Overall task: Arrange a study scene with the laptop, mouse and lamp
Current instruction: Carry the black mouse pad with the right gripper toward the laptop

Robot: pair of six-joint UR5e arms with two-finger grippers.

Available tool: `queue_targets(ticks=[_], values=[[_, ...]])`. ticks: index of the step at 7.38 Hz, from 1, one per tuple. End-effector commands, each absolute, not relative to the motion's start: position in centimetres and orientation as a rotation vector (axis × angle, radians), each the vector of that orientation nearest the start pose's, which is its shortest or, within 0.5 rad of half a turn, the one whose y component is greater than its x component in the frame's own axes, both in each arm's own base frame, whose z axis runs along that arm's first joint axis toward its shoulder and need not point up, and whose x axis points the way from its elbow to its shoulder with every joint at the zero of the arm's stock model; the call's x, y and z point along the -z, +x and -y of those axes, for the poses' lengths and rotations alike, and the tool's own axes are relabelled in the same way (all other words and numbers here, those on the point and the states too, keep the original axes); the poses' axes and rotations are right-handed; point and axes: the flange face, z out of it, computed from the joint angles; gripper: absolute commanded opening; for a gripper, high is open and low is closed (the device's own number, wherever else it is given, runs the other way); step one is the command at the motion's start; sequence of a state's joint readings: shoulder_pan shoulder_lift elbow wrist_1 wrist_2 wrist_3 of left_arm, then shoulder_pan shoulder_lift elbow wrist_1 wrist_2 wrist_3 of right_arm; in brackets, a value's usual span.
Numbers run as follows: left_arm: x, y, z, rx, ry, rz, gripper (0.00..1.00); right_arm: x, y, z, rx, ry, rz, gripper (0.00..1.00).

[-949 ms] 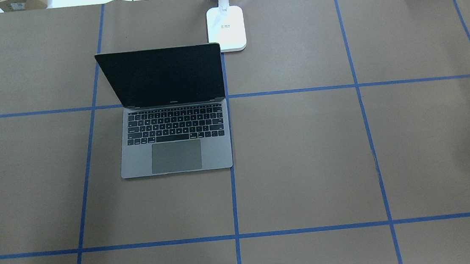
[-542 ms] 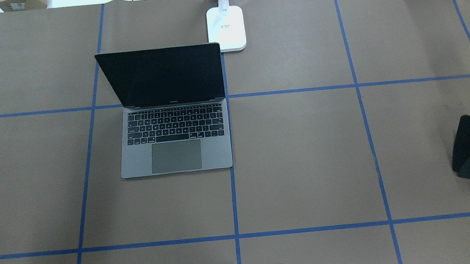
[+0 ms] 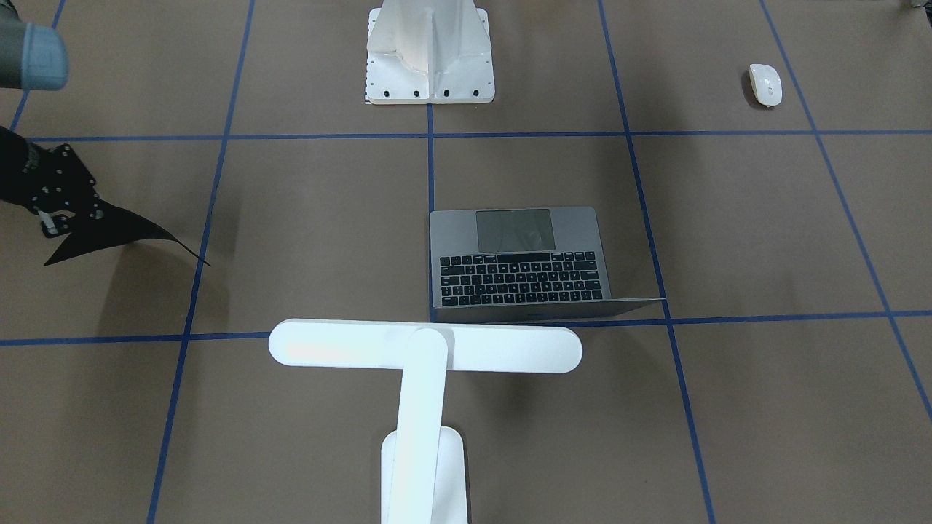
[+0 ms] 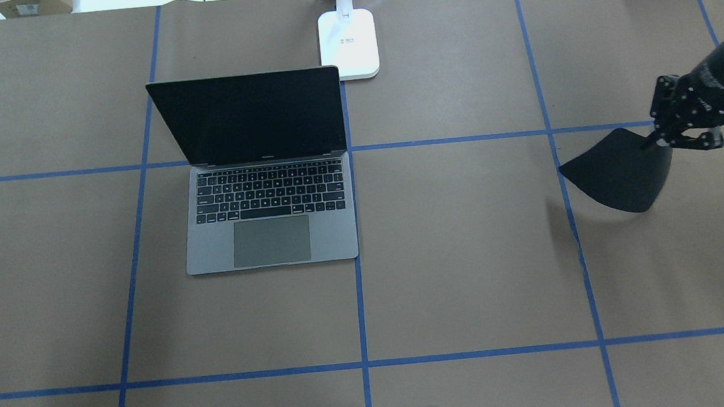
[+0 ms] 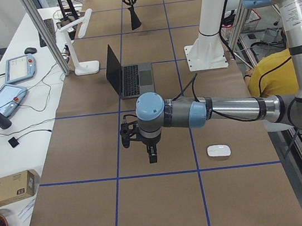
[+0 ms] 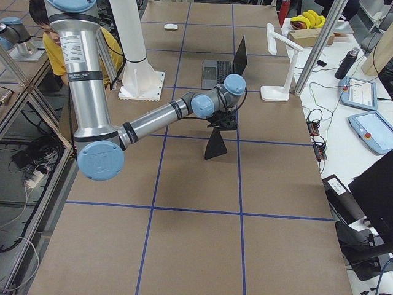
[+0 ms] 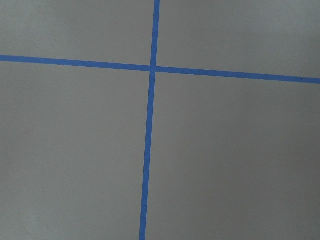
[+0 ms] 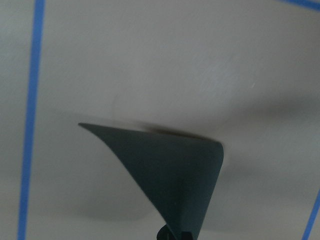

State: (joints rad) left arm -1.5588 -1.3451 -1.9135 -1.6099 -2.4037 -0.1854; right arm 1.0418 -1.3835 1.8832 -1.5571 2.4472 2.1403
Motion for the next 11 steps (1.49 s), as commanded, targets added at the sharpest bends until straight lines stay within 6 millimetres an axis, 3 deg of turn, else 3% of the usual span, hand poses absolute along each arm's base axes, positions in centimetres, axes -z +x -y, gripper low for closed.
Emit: queue_targets(ticks=[1,3,4,5,6,9,11], values=[[-58.5,-5.5,40.4,0.101,0.057,-0.841,1.0,-31.0,-34.0,47.6,-1.315,-0.736,0.705,0.0],[-59.5,-5.5,40.4,0.109,0.039,-0.84,1.0,-25.4,-38.6,45.6,-1.316,-0.752,0.745,0.0],[-59.6,-5.5,40.4,0.11,0.037,-0.84,1.0,-23.5,-40.5,42.8,-1.266,-0.719,0.779,0.0],[-59.7,-5.5,40.4,0.112,0.035,-0.84,1.0,-22.3,-42.7,40.0,-1.239,-0.671,0.804,0.0],[-59.7,-5.4,40.5,0.114,0.033,-0.84,1.0,-21.5,-44.7,39.7,-1.252,-0.627,0.819,0.0],[-59.5,-5.3,40.6,0.115,0.033,-0.842,1.0,-22.6,-47.4,42.7,-1.319,-0.507,0.807,0.0],[-59.5,-5.3,40.7,0.114,0.035,-0.842,1.0,-23.3,-49.0,46.3,-1.365,-0.468,0.805,0.0]])
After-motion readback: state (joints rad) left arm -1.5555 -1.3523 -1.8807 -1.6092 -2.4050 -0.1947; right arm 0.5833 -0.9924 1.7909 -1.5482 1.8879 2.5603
